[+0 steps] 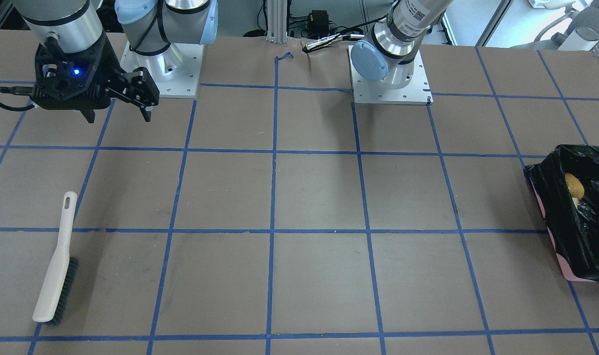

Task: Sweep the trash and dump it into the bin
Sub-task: 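Bring the emptied dustpan back over the table with the left gripper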

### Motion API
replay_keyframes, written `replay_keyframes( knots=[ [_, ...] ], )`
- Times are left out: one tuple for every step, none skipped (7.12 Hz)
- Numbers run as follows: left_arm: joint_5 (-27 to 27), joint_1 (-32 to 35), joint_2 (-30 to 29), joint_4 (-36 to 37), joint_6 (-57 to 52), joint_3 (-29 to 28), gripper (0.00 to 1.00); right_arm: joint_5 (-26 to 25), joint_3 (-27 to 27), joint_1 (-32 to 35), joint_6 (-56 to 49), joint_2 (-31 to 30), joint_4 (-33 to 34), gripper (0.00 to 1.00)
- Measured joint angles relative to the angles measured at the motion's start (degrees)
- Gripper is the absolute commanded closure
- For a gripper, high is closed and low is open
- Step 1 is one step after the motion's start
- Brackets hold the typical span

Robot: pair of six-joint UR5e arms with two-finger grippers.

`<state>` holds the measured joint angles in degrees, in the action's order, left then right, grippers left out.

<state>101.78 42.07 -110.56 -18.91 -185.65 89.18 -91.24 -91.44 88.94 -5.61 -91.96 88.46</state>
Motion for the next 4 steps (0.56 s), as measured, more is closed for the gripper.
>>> replay_keyframes(
  knots=[
    [-0.09,-0.05,0.05,-0.38,-0.16,-0.06,0.89,1.24,-0.03,0.0,0.0,-0.02,-0.06,0.0],
    [-0.52,-0.07,0.03,-2.92,-0.17,-0.92,0.92,1.5,-0.07,-0.01,-0.25,-0.03,-0.08,0.0],
    [-1.37,-0.17,0.0,-9.16,0.19,-3.24,0.92,1.47,-0.11,-0.04,-0.43,-0.01,-0.06,0.0],
    [-2.48,-0.28,-0.28,-18.85,1.3,-7.46,0.93,1.44,-0.16,-0.07,-0.5,0.01,-0.05,0.0]
  ],
)
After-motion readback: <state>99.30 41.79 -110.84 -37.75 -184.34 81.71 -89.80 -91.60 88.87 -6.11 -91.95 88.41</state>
